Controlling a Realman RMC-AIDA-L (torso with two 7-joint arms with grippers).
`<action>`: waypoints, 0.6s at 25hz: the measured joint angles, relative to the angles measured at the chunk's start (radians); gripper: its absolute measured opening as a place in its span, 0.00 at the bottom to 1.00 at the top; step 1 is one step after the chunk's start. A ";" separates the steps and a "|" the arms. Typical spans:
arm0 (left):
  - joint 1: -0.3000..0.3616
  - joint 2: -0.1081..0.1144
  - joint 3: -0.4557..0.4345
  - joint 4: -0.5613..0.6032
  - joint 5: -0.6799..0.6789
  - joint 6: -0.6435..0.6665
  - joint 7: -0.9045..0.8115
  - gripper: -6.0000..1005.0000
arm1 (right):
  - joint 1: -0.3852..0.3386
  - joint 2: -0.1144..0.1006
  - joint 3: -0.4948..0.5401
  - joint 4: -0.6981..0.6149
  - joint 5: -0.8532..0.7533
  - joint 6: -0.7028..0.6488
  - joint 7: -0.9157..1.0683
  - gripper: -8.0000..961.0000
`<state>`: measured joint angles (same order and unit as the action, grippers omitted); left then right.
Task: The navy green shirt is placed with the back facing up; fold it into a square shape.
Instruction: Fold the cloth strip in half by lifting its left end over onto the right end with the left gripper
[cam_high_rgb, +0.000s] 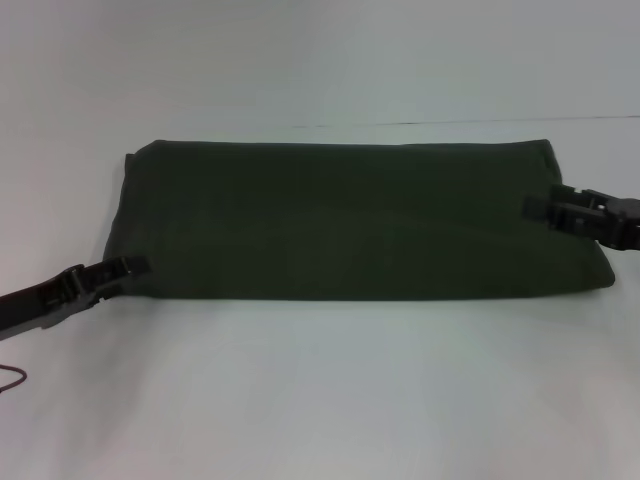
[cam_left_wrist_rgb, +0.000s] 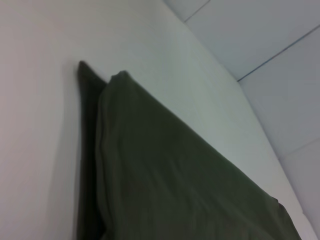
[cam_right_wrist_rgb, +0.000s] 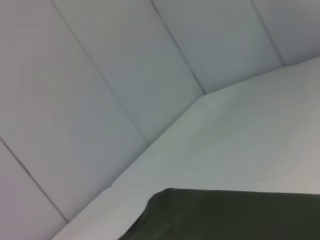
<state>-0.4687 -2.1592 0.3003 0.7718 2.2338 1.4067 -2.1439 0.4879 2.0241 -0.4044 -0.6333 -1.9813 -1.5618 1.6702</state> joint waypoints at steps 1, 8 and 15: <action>-0.002 0.001 0.001 -0.001 0.007 -0.001 -0.015 0.72 | 0.005 0.000 -0.005 0.000 -0.001 -0.008 0.000 0.98; -0.015 0.005 0.003 -0.019 0.059 -0.024 -0.116 0.72 | 0.015 -0.004 -0.020 0.000 0.003 -0.023 0.004 0.98; -0.020 0.009 0.000 -0.022 0.071 -0.048 -0.197 0.72 | 0.042 -0.012 -0.017 -0.007 0.007 -0.030 0.020 0.98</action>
<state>-0.4888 -2.1506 0.3006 0.7494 2.3046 1.3589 -2.3407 0.5303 2.0119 -0.4218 -0.6403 -1.9747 -1.5914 1.6902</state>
